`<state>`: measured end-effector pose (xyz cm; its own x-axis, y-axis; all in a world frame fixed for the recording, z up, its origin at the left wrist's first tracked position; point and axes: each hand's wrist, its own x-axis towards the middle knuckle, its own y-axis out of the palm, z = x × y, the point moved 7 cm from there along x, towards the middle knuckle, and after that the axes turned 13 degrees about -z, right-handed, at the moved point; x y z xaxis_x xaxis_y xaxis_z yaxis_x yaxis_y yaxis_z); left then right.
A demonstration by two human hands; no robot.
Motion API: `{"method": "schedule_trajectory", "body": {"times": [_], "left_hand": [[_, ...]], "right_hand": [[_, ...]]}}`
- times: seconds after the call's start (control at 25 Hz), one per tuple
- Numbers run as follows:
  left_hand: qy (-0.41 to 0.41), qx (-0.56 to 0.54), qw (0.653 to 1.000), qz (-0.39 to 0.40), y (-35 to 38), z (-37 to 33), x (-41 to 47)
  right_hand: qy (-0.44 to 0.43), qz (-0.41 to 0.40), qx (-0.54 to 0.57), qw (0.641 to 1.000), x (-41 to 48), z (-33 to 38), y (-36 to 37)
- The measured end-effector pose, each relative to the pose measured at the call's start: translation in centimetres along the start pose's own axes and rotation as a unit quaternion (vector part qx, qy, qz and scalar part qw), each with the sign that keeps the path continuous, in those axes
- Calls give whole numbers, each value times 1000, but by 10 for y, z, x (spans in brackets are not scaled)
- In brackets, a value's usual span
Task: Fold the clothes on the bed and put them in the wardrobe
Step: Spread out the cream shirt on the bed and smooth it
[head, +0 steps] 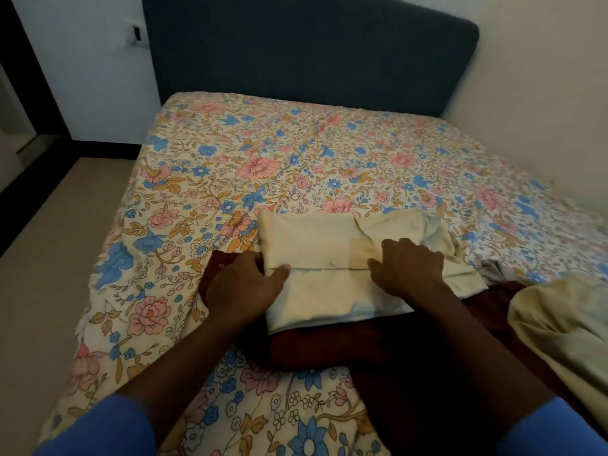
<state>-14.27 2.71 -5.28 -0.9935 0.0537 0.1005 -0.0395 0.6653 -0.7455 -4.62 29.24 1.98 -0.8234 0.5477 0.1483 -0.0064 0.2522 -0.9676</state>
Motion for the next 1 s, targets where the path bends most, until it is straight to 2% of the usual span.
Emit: {"method": "schedule_trajectory", "body": {"times": [0.08, 0.16, 0.24, 0.28, 0.36, 0.44, 0.52, 0.56, 0.6, 0.68, 0.72, 0.76, 0.8, 0.88, 1.0], "left_hand": [[-44, -14, 999, 8, 3, -1, 6], [-71, -45, 996, 18, 6, -9, 12], [-123, -151, 981, 22, 7, -20, 22], [-163, -218, 962, 24, 4, -26, 24], [-216, -273, 937, 0, -21, -35, 28], [-201, -240, 948, -52, -66, -45, 36], [-148, -188, 967, -83, -108, -65, 47], [-128, -166, 974, -87, -122, -77, 53], [-112, -147, 979, -85, -130, -91, 59], [-88, -140, 984, -61, -120, -129, 67], [-69, -135, 988, -40, -104, -151, 65], [-46, -129, 990, -22, -84, -173, 61], [-17, -112, 994, -13, -63, -194, 56], [43, -51, 998, -8, -14, -226, 40], [112, 22, 994, -1, 63, -258, 12]], "right_hand": [[-41, 49, 144, 988, -3, 7, 8], [-89, 122, 252, 956, -7, 26, 18], [-111, 147, 269, 946, -6, 39, 22], [-117, 136, 276, 944, -7, 43, 21], [-128, 119, 329, 928, -15, 49, 17], [-147, 162, 425, 879, -29, 62, 9], [-145, 212, 512, 819, -34, 66, -2], [-136, 202, 533, 810, -27, 60, -6], [-114, 165, 538, 819, -15, 47, -12], [3, 56, 479, 876, 14, -5, -7], [83, 26, 424, 901, 21, -38, 4], [150, 36, 391, 907, 25, -65, 21], [186, 73, 398, 895, 24, -82, 36], [216, 156, 483, 834, 19, -92, 60], [257, 171, 532, 789, 21, -102, 82]]}}
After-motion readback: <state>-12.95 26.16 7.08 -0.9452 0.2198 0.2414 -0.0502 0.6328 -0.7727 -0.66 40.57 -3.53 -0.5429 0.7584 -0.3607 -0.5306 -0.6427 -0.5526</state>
